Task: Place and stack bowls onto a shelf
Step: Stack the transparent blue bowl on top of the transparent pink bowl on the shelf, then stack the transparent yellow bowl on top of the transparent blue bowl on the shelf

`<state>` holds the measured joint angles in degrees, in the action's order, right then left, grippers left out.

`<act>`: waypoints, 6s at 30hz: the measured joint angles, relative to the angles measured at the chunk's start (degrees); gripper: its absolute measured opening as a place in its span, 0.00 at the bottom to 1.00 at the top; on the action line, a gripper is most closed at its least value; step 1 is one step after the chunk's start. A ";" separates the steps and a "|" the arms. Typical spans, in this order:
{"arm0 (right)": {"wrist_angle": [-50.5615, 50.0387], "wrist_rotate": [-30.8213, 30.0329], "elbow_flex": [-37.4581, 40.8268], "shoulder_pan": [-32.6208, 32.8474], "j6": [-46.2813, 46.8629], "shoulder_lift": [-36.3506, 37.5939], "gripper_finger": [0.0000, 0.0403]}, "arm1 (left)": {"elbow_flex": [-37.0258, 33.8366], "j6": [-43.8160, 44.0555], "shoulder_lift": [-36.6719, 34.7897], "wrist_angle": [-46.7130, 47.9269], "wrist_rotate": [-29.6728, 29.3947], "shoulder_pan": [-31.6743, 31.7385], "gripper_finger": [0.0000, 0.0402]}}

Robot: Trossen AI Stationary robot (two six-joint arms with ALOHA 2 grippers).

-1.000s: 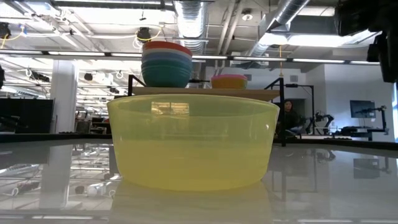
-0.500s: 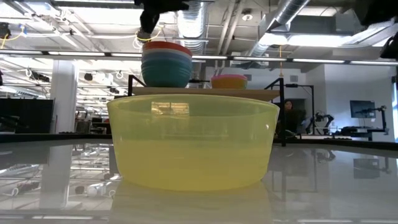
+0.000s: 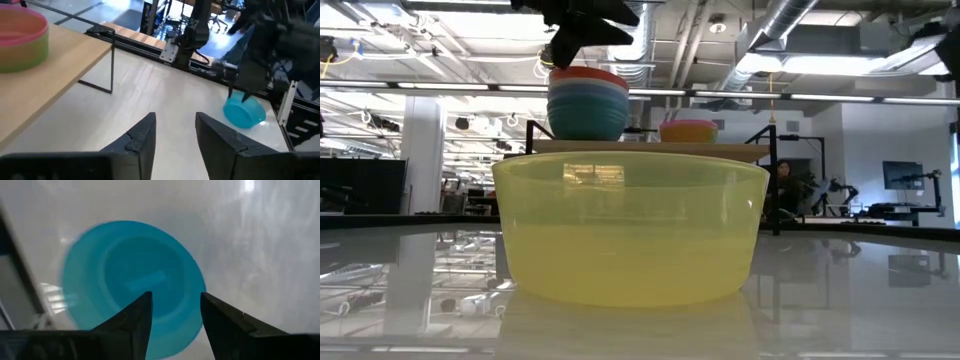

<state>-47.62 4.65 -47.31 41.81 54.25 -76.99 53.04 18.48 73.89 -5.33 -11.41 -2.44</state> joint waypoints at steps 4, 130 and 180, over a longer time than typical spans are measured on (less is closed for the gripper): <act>0.30 -0.03 1.88 -1.33 1.08 -2.37 0.44 | -0.03 0.51 0.41 0.38 -1.43 0.00 0.34; 12.11 -42.32 -19.58 -32.20 -22.27 14.91 0.58 | 52.25 -11.78 28.47 35.91 -8.52 26.33 0.00; 6.90 -44.92 -19.49 -27.42 0.97 14.84 0.58 | 51.64 -34.32 35.03 22.17 11.88 36.20 0.35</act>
<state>-40.71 -40.27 -66.81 14.39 55.22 -62.15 104.68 -15.84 108.92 16.84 0.47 33.76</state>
